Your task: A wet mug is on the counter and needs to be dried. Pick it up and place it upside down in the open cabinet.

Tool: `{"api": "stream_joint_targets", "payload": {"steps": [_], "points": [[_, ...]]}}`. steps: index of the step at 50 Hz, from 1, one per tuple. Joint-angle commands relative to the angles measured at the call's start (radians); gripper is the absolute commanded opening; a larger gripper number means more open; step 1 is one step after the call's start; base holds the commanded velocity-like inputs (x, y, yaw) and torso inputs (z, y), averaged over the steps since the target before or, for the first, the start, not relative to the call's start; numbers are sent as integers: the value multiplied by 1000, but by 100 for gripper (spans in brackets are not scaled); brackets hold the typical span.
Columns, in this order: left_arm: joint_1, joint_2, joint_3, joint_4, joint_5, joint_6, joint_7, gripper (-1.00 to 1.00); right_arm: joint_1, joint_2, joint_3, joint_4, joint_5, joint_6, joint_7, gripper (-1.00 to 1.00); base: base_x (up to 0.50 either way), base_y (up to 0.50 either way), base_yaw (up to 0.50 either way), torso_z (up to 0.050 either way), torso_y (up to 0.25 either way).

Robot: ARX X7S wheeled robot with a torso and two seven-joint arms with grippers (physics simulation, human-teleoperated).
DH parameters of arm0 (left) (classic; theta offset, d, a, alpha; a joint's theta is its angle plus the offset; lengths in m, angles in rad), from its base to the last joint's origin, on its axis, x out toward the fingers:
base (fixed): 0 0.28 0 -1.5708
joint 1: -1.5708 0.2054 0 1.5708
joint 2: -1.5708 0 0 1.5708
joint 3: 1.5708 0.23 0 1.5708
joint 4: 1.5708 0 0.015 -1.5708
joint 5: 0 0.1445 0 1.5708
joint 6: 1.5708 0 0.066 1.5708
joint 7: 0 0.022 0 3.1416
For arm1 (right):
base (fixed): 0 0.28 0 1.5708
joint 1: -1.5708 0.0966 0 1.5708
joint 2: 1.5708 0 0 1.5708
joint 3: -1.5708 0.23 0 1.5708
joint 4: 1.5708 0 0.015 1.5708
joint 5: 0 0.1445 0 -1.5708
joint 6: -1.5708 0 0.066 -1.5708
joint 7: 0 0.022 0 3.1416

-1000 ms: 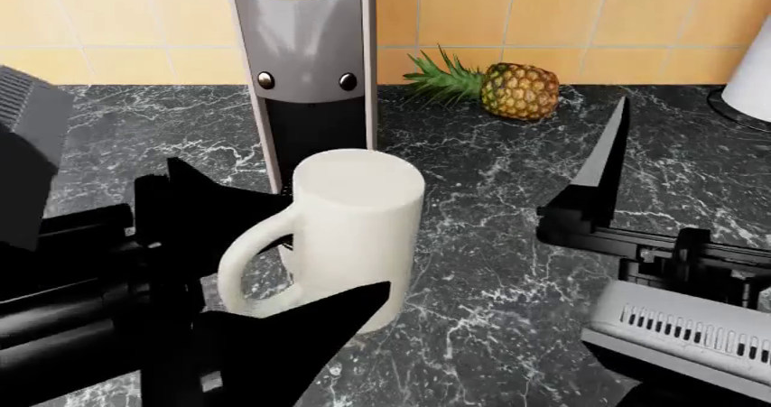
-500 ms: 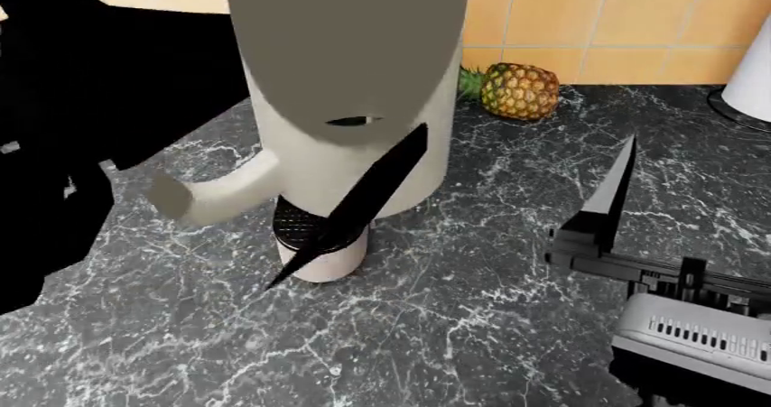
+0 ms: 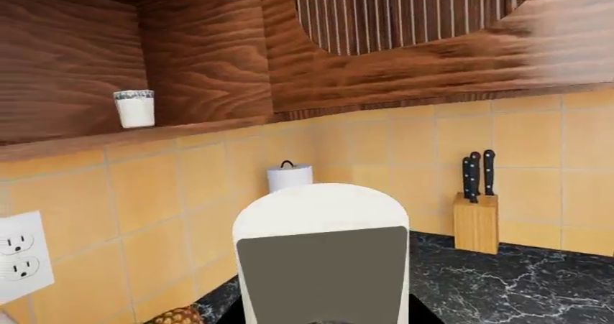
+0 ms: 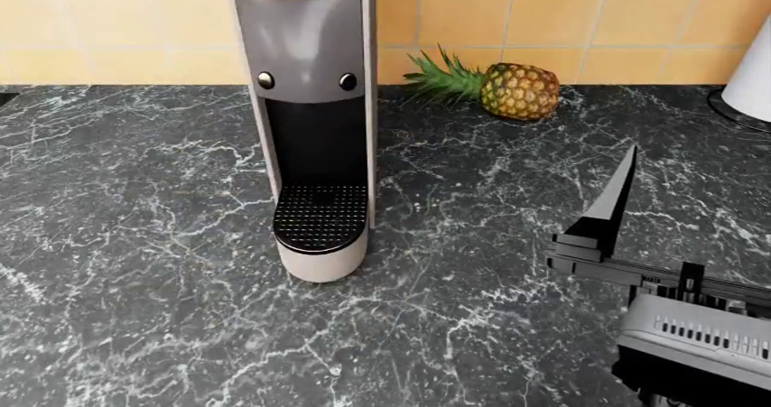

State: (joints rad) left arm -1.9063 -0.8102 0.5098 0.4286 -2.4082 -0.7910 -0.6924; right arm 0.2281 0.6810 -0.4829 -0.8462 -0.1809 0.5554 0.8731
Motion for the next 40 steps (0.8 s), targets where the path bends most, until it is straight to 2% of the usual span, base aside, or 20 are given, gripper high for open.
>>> {"api": "stream_joint_targets", "payload": {"steps": [1,20,35,40], "points": [[-111,58,43,-149,29,-24,-20,-100,-5,1,9,-1,6,-2,-1,100,0,0,0,0,0],[-299,190,143,-447,136,-111,-5,-100,-13,1,19,-3,11,-5,-3,100,0,0,0,0,1],[-424,297,219,-717,321,-196,96,-100,-21,-1,31,6,23,-22,0,100,0,0,0,0,0],[-448,359,168,-816,416,-252,92,-100,-24,0,39,12,30,-29,-1,100,0,0,0,0,0]]}}
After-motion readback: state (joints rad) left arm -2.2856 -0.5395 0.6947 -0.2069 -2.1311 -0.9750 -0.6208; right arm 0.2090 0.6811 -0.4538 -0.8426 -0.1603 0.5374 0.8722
